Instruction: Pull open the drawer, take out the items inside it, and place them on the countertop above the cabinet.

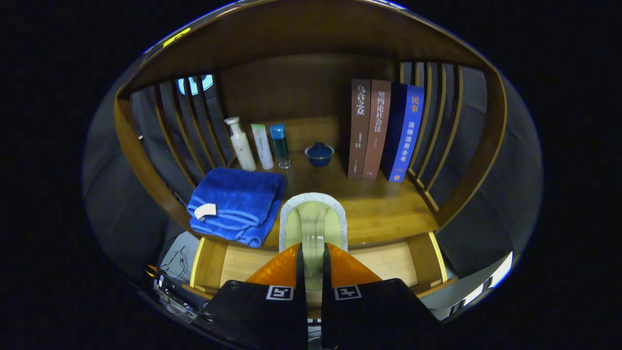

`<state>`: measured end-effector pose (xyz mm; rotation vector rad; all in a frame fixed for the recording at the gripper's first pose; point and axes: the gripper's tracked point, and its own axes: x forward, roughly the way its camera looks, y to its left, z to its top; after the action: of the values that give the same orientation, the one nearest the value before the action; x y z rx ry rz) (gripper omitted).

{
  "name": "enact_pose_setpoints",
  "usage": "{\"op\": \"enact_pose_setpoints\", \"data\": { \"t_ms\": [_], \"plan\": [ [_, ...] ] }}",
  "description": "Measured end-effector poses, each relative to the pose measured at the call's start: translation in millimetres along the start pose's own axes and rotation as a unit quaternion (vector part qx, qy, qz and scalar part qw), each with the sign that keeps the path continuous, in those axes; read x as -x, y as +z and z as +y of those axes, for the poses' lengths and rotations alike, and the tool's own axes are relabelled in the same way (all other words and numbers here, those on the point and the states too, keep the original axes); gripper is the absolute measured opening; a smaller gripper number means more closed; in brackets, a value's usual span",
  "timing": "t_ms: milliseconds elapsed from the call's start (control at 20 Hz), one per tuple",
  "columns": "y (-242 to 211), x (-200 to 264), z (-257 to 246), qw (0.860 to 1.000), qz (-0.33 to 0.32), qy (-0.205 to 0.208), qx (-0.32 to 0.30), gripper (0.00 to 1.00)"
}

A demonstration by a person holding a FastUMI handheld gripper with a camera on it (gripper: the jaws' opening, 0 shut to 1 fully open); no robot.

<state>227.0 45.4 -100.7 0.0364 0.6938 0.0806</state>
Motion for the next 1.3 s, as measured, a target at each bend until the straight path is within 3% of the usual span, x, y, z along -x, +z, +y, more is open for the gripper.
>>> {"op": "enact_pose_setpoints", "data": {
  "t_ms": [400,850,1200,1300],
  "plan": [
    [32.8,-61.0,3.9,1.0,-0.011,-0.003,0.015,0.15],
    [14.4,-123.3,-2.7,0.999,0.043,-0.015,0.007,0.16],
    [12.5,-134.8,-4.4,0.999,0.044,-0.003,-0.018,0.25],
    [15.7,-133.7,-5.4,0.999,0.038,-0.003,-0.022,0.43]
  ]
}}
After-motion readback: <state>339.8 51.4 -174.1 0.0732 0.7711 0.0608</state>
